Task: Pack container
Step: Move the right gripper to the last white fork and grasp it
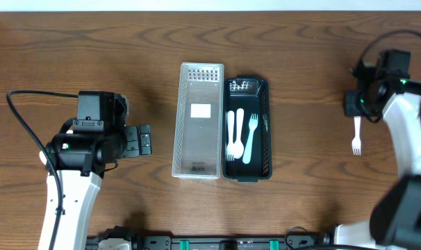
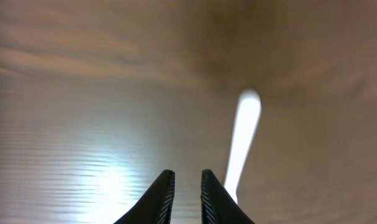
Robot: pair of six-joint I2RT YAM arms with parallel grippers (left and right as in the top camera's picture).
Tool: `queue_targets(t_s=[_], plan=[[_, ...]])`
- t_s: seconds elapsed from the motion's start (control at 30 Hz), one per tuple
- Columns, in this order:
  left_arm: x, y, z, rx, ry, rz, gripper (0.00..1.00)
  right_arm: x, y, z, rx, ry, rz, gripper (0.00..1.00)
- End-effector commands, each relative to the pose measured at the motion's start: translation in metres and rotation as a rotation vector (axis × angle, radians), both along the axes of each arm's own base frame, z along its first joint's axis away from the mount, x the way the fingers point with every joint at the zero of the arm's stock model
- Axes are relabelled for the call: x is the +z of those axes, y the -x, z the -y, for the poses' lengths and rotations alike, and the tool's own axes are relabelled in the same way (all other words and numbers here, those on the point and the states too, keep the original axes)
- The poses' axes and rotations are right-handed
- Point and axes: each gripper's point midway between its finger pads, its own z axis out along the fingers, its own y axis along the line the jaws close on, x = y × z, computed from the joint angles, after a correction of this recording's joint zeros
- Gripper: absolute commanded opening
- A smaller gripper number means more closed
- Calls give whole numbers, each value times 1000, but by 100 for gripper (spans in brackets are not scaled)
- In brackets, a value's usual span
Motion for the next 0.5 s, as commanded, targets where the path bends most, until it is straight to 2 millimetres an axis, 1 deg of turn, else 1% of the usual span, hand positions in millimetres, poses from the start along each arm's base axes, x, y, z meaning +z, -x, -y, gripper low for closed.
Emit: queue_targets(t_s=[0.0, 0.07, 0.1, 0.17, 0.23, 0.27, 0.3, 0.33, 0.37, 0.47], plan=[[3, -3, -2, 15, 3, 7, 98, 53, -2, -40, 75, -9, 146, 21], [3, -3, -2, 15, 3, 7, 98, 67, 1, -52, 82, 8, 186, 23], [3, -2, -2, 15, 3, 7, 98, 70, 1, -53, 67, 20, 194, 23], [3, -3, -2, 15, 3, 7, 98, 69, 4, -49, 21, 38, 184, 26], [3, -3, -2, 15, 3, 7, 98, 62, 5, -45, 11, 42, 164, 27], [3, -2, -2, 15, 3, 7, 98, 58, 5, -40, -2, 46, 150, 32], [3, -2, -2, 15, 3, 7, 98, 54, 5, -36, -15, 49, 139, 49], [3, -2, -2, 15, 3, 6, 98, 50, 5, -29, -33, 56, 125, 59], [3, -2, -2, 15, 3, 6, 98, 46, 5, -21, -54, 66, 112, 65], [3, -2, -2, 15, 3, 7, 98, 34, 3, 4, -119, 81, 81, 73]])
